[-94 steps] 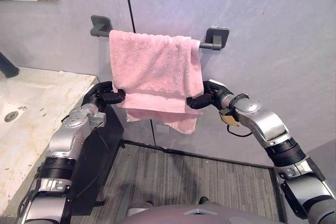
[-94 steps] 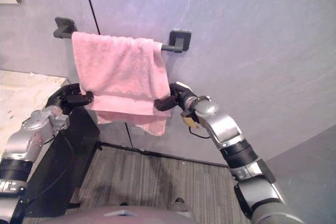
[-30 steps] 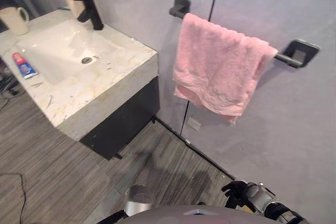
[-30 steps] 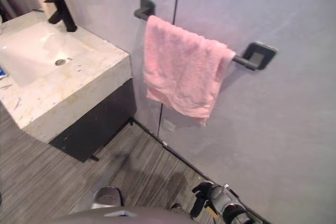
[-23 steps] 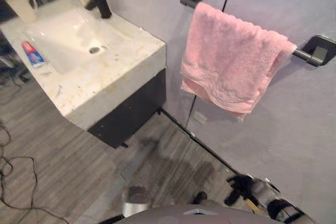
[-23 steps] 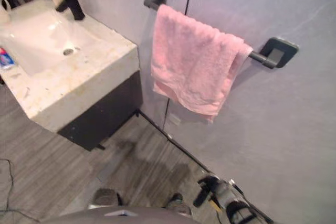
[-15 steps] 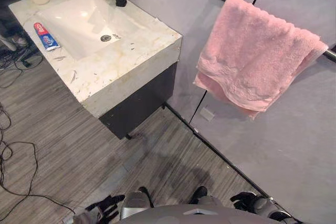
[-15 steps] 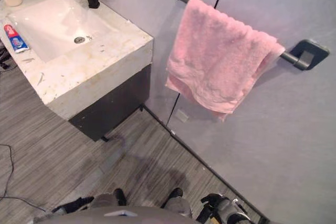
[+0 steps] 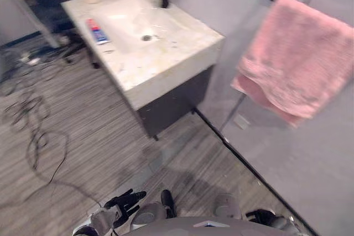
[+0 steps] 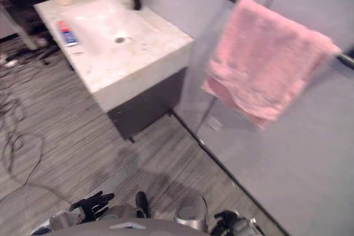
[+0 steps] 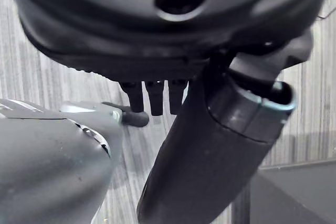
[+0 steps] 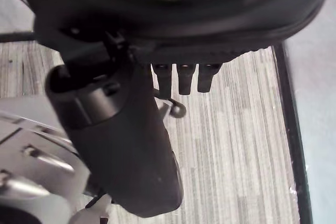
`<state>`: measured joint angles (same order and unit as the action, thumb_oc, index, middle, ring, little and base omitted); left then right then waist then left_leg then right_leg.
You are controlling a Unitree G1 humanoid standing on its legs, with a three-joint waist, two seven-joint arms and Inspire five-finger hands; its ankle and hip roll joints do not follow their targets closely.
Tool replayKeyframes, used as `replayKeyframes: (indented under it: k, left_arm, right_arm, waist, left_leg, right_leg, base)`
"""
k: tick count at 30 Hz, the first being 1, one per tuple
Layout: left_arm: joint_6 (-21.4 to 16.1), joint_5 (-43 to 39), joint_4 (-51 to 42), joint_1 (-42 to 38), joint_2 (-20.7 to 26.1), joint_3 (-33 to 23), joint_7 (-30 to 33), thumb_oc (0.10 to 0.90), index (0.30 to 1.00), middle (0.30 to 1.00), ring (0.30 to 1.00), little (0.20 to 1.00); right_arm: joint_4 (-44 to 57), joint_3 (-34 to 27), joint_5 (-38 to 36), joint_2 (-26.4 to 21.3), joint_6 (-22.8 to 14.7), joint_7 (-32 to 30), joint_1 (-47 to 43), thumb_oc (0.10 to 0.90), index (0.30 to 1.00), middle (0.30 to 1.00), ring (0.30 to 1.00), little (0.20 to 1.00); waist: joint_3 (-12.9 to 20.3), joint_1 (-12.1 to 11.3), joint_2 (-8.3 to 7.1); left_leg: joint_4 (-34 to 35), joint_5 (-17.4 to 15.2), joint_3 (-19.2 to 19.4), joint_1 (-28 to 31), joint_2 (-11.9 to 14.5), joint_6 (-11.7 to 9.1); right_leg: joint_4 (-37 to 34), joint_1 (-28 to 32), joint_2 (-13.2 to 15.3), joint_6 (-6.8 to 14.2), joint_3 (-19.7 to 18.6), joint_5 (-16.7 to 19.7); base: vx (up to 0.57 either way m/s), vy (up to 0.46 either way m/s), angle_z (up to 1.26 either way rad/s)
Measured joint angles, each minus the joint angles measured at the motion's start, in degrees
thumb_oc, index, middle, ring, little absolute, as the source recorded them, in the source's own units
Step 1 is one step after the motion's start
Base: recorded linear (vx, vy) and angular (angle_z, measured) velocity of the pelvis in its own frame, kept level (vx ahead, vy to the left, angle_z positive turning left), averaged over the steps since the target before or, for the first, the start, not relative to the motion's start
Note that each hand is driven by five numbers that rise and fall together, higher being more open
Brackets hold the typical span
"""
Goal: Organize the bathroom.
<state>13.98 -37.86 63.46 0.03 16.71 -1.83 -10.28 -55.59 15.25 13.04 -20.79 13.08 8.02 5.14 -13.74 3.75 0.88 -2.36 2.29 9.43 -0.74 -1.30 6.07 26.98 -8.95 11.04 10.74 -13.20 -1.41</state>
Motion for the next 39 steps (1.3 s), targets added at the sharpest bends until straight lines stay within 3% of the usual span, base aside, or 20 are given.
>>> replayKeyframes:
  k: [1,3,4,5,8,10,12,13,14,15,16,17,19,20,24,29,30,34,35,39]
  left_arm:
    - [0.2,-0.1,-0.3,-0.1,0.9,1.5,0.4,0.8,0.9,0.9,0.9,0.9]
    - [1.3,-1.2,-1.1,-0.5,2.6,4.3,1.5,0.8,0.9,0.9,0.9,0.9]
    - [1.0,-2.3,-1.1,-0.6,3.0,4.3,2.1,0.8,0.9,0.9,0.9,0.9]
    - [-0.1,-4.2,-1.0,0.0,1.9,3.2,2.9,0.8,0.9,0.9,0.9,0.9]
    - [0.6,-4.4,0.6,3.7,0.3,1.5,3.6,0.8,0.9,0.9,0.9,0.9]
    - [-0.6,-4.4,0.3,3.1,-0.1,0.1,2.6,0.8,0.9,0.9,0.9,0.9]
    - [-1.2,-4.5,0.6,2.3,-0.2,-2.1,2.3,0.8,0.9,0.9,0.9,0.9]
    - [-1.3,-4.5,0.9,3.0,-0.9,-2.4,2.4,0.8,0.9,0.9,0.9,0.9]
    - [-1.4,-4.5,0.1,2.6,-1.7,-2.1,2.6,0.8,0.9,0.9,0.9,0.9]
    - [-1.6,-4.7,-1.1,2.5,-0.8,-2.4,2.7,0.8,0.9,0.9,0.9,0.9]
    - [-1.8,-4.9,-2.0,1.9,-0.3,-2.8,2.6,0.8,0.9,0.9,0.9,0.9]
    - [-1.5,-4.9,-2.2,1.1,-0.5,-2.8,2.7,0.8,0.9,0.9,0.9,0.9]
    - [-1.4,-4.6,-1.1,1.4,-1.0,-5.9,2.5,0.8,0.9,0.9,0.9,0.9]
    - [-1.4,-4.5,-0.4,0.6,-0.8,-6.0,2.6,0.8,0.9,0.9,0.9,0.9]
    - [-1.3,-3.7,-0.4,-0.7,-0.3,-4.6,2.8,0.8,0.9,0.9,0.9,0.9]
    - [-1.1,-4.5,0.0,-2.8,-0.4,1.5,2.6,0.8,0.9,0.9,0.9,0.9]
    - [-1.2,-4.5,-0.2,-4.3,-1.2,1.5,2.5,0.8,0.9,0.9,0.9,0.9]
    - [-1.2,-4.5,-1.6,-3.8,-2.1,2.0,2.3,0.8,0.9,0.9,0.9,0.9]
    - [-1.1,-4.5,-1.7,-3.4,-1.9,2.0,2.4,0.8,0.9,0.9,0.9,0.9]
    - [0.2,-4.5,-2.7,-1.1,-0.8,2.0,2.3,0.8,0.9,0.9,0.9,0.9]
  right_arm:
    - [-0.5,0.1,0.0,0.1,-0.2,-0.3,0.3,0.8,0.9,0.9,0.9,0.9]
    - [-3.1,1.2,0.2,0.6,-2.1,-1.5,-1.5,0.8,0.9,0.9,0.9,0.9]
    - [-5.1,1.5,0.2,1.0,-2.4,-1.7,-2.3,0.8,0.9,0.9,0.9,0.9]
    - [-8.8,2.2,0.3,0.9,-3.0,-2.7,-6.3,0.8,0.9,0.9,0.9,0.9]
    - [-7.6,2.6,0.0,0.8,-5.8,-3.6,-9.4,0.8,0.9,0.9,0.9,0.9]
    - [-6.1,4.0,-0.1,1.2,-6.3,-3.5,-9.1,0.8,0.9,0.9,0.9,0.9]
    - [-6.2,4.6,-0.3,0.9,-6.1,-3.7,-8.9,0.8,0.9,0.9,0.9,0.9]
    - [-5.9,4.9,-0.5,-0.2,-6.1,-3.7,-8.4,0.8,0.9,0.9,0.9,0.9]
    - [-5.4,4.9,-0.8,-0.7,-5.9,-4.0,-8.0,0.8,0.9,0.9,0.9,0.9]
    - [-5.3,5.0,-1.3,-0.1,-5.3,-4.2,-7.2,0.8,0.9,0.9,0.9,0.9]
    - [-5.5,4.9,-2.2,0.4,-5.0,-4.2,-6.2,0.8,0.9,0.9,0.9,0.9]
    - [-5.5,4.8,-2.5,0.5,-4.4,-4.2,-6.6,0.8,0.9,0.9,0.9,0.9]
    - [-5.0,5.1,-2.6,0.5,-3.4,-4.5,-7.4,0.8,0.9,0.9,0.9,0.9]
    - [-5.0,5.2,-2.7,0.5,-3.4,-4.6,-7.2,0.8,0.9,0.9,0.9,0.9]
    - [-5.3,5.0,-3.1,0.4,-3.1,-4.7,-8.6,0.8,0.9,0.9,0.9,0.9]
    - [-6.6,2.9,-5.4,0.1,-3.5,-5.7,-10.5,0.8,0.9,0.9,0.9,0.9]
    - [-6.7,2.1,-5.6,0.4,-3.7,-6.4,-10.7,0.8,0.9,0.9,0.9,0.9]
    - [-6.7,0.9,-5.3,0.4,-3.9,-6.4,-10.3,0.8,0.9,0.9,0.9,0.9]
    - [-4.7,0.8,-5.0,0.2,-3.5,-6.4,-9.7,0.8,0.9,0.9,0.9,0.9]
    - [-1.3,-0.6,-4.3,-1.1,-3.0,-6.5,-8.0,0.8,0.9,0.9,0.9,0.9]
  waist:
    - [0.0,1.6,0.27]
    - [0.5,2.5,0.29]
    - [0.8,2.0,-0.61]
    - [0.3,-1.8,-0.1]
    - [-0.5,-2.6,1.63]
    - [-1.0,-2.1,0.75]
    - [-2.1,-2.8,-1.16]
    - [-1.8,-3.0,0.74]
    - [-2.2,-3.1,2.57]
    - [-2.4,-3.0,0.96]
    - [-2.8,-2.8,-0.92]
    - [-3.2,-3.1,-1.35]
    - [-3.8,-3.4,-3.04]
    - [-3.9,-3.2,-3.21]
    - [-4.1,-1.7,-3.41]
    - [-3.1,-0.2,-0.4]
    - [-3.8,-0.2,0.11]
    - [-3.6,-0.3,0.11]
    - [-3.7,-0.3,0.24]
    - [-3.8,-0.6,-0.26]
  left_leg:
    - [0.3,1.3,-1.4,-1.0,0.2,0.4]
    - [3.1,5.0,-2.8,-2.7,0.3,-1.1]
    - [4.8,6.0,-1.9,-2.9,0.0,-2.5]
    - [7.2,6.1,-0.2,-3.1,0.3,-5.1]
    - [7.4,6.3,0.9,-3.7,3.2,-7.0]
    - [7.1,4.6,-1.3,-4.9,3.8,-9.8]
    - [-1.1,1.0,-1.2,-6.8,3.1,-8.6]
    - [-2.7,-2.2,-0.8,-6.3,4.4,-8.7]
    - [-1.1,-2.3,-1.6,-5.9,6.2,-7.7]
    - [-0.1,-2.7,-2.3,-5.8,5.4,-8.7]
    - [0.7,-2.3,-2.2,-5.7,3.8,-9.1]
    - [0.5,-2.0,-2.8,-5.9,4.2,-8.7]
    - [-10.3,-3.3,-3.8,-4.5,6.2,-10.7]
    - [-14.4,-4.4,-4.4,-4.6,7.3,-12.2]
    - [-19.4,-4.7,-6.4,-4.4,10.4,-12.5]
    - [-12.6,-9.8,-8.0,-3.2,9.2,-12.0]
    - [-9.2,-10.5,-6.8,-2.3,6.8,-9.4]
    - [-7.1,-9.8,-4.5,-1.2,0.8,-6.6]
    - [-8.9,-10.6,-3.9,-2.0,-0.7,-5.7]
    - [-12.5,-13.3,-1.5,-2.2,-2.8,-3.9]
  right_leg:
    - [3.0,-1.2,-2.7,-0.4,-1.7,-1.5]
    - [5.6,-4.1,-5.2,-1.6,5.6,-2.2]
    - [1.4,-4.6,-5.3,-3.1,9.6,0.1]
    - [-8.5,-1.8,-4.3,-4.9,14.5,-0.7]
    - [-19.1,2.9,-7.1,-6.1,15.1,0.3]
    - [-21.6,2.4,-7.9,-7.1,15.3,-0.4]
    - [-22.8,3.1,-7.1,-7.6,16.5,0.3]
    - [-22.8,4.1,-9.0,-7.6,18.1,0.7]
    - [-17.6,2.7,-11.1,-9.9,19.1,-1.1]
    - [-15.1,2.0,-10.8,-10.5,19.0,-3.2]
    - [-16.8,2.3,-9.9,-11.9,18.5,-2.0]
    - [-17.6,2.2,-9.9,-11.8,18.6,-2.1]
    - [-20.9,4.4,-8.7,-15.0,20.3,1.6]
    - [-21.1,4.8,-8.5,-15.1,20.8,1.6]
    - [-20.9,4.9,-7.0,-14.7,22.2,1.5]
    - [-18.7,1.5,-3.8,-10.1,22.9,3.0]
    - [-16.8,0.5,-1.7,-8.6,21.2,2.5]
    - [-17.4,0.3,4.1,-5.6,18.8,4.4]
    - [-17.9,0.4,6.1,-3.2,18.9,6.0]
    - [-18.0,0.3,8.3,-2.8,18.7,9.1]
  base:
    - [-0.38,0.008,1.85]
    - [-0.17,-0.113,1.45]
    - [-0.15,-0.165,0.16]
    - [-0.2,-0.196,-0.49]
    - [-0.17,-0.201,-0.51]
    - [-0.06,-0.143,0.39]
    - [-0.08,-0.189,0.41]
    - [-0.04,-0.12,0.41]
    - [-0.02,-0.065,0.59]
    - [-0.02,-0.063,0.74]
    - [-0.03,-0.068,0.67]
    - [-0.04,-0.05,0.28]
    - [-0.08,0.005,0.09]
    - [-0.07,0.04,0.3]
    - [-0.05,0.18,0.27]
    - [-0.04,0.432,0.15]
    - [-0.04,0.533,0.14]
    - [-0.01,0.427,0.09]
    - [0.03,0.353,-0.04]
    - [0.03,0.313,-0.23]
